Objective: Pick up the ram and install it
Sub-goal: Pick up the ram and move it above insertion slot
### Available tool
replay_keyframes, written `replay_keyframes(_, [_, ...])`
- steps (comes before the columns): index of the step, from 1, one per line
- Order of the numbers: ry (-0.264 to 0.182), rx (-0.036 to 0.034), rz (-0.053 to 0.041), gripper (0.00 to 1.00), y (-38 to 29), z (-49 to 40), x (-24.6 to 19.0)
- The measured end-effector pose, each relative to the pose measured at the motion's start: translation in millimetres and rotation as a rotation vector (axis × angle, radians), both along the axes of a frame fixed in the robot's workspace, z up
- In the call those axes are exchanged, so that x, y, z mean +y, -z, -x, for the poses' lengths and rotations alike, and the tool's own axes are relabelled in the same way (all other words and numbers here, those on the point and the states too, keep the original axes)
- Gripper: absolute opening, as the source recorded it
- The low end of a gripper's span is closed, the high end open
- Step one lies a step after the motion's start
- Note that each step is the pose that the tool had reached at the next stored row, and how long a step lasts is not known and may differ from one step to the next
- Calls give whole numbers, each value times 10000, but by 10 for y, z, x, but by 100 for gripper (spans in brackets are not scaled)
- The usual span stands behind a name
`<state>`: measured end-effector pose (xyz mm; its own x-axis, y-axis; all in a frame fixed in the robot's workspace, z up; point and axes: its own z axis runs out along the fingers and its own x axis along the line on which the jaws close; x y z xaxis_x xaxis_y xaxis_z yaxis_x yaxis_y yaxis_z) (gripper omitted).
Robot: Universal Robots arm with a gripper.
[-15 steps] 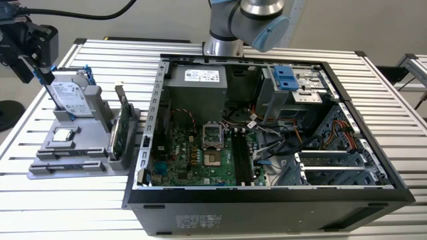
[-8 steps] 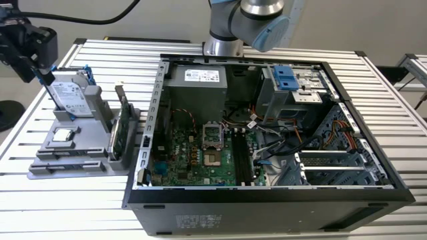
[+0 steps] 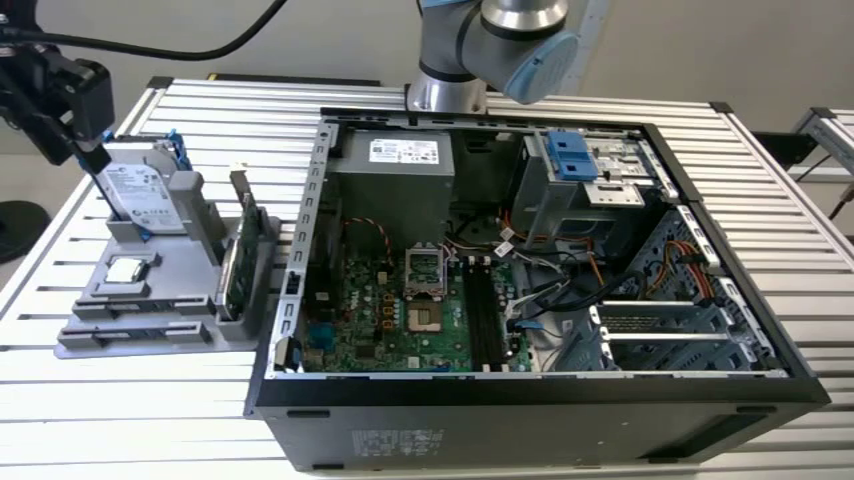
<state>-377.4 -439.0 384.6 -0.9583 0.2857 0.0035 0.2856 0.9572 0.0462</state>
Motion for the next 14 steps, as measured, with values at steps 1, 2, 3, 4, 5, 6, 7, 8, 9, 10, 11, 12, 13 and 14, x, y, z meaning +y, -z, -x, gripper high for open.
replay_keyframes(1, [107,-3,2,100,7,1,0])
replay_keyframes(2, [200,-8,5,100,16,3,0])
replay_keyframes(3, [287,-11,12,100,24,4,0])
replay_keyframes(4, [371,-15,22,100,33,5,0])
replay_keyframes(5, [456,-22,29,100,43,7,0])
replay_keyframes(6, [553,-28,36,100,54,8,0])
replay_keyframes(7, [654,-30,46,100,64,9,0])
replay_keyframes(8, [757,-34,55,100,74,10,0])
replay_keyframes(9, [862,-40,64,100,86,11,0])
replay_keyframes(10, [969,-44,75,100,96,12,0])
replay_keyframes(11, [1071,-50,85,100,108,12,0])
replay_keyframes(12, [1172,-55,95,100,118,13,0])
replay_keyframes(13, [1283,-59,105,100,129,14,0])
replay_keyframes(14, [1389,-60,116,100,138,14,0])
